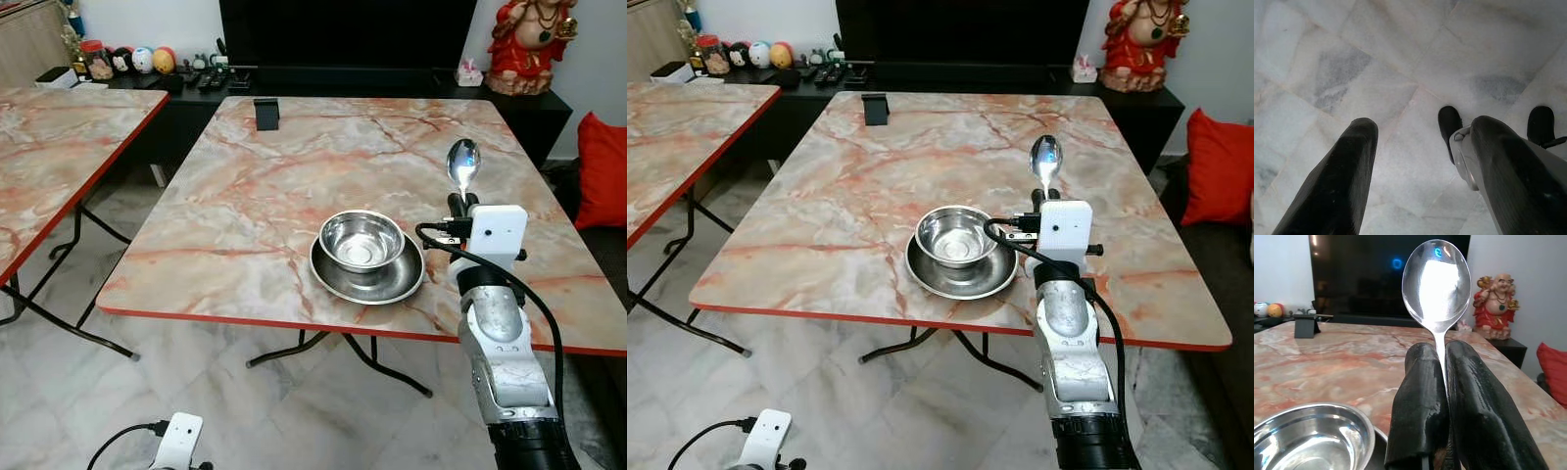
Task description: Setting the table
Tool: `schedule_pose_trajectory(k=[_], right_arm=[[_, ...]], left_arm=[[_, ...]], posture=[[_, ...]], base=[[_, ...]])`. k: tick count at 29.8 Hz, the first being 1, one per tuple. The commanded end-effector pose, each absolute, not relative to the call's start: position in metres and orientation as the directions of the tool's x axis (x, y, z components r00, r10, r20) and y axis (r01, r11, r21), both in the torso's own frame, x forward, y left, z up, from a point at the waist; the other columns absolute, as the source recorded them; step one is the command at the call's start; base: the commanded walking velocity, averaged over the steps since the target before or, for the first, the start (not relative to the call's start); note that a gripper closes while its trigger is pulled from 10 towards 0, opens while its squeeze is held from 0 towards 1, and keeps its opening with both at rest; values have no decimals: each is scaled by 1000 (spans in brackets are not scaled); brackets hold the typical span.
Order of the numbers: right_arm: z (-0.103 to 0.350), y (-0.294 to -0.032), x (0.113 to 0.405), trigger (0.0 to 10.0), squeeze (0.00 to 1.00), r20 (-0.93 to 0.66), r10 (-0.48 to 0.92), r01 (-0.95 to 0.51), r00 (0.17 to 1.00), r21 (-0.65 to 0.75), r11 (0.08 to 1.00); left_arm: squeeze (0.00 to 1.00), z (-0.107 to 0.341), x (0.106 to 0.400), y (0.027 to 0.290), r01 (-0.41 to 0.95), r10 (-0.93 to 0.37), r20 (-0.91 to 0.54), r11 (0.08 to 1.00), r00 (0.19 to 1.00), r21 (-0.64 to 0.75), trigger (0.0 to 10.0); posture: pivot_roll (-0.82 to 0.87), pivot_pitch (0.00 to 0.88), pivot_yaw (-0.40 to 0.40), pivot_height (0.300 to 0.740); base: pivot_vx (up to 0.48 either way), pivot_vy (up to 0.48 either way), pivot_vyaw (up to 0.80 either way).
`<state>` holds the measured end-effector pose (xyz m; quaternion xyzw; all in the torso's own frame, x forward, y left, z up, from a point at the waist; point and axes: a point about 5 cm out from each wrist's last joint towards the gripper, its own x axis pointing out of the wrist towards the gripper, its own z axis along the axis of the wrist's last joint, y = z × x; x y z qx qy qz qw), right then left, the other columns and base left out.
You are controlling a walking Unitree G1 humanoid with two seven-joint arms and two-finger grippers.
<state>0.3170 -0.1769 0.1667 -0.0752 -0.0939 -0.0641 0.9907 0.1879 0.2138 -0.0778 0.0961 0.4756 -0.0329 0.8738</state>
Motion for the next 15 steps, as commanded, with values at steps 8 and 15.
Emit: schedule_pose_trajectory(k=[8, 15], right_arm=[[164, -192, 320, 10000, 0, 149, -183, 203, 972, -137, 969], [164, -194, 320, 10000, 0, 149, -192, 213, 970, -141, 967]], left_arm=[[0, -79, 184, 217, 144, 39, -848, 980, 528, 134, 10000], [0, -79, 183, 217, 144, 38, -848, 981, 528, 134, 10000]], posture=[[-28, 0, 12, 740], [-27, 0, 11, 740]], base=[[0, 0, 0], [113, 0, 0]])
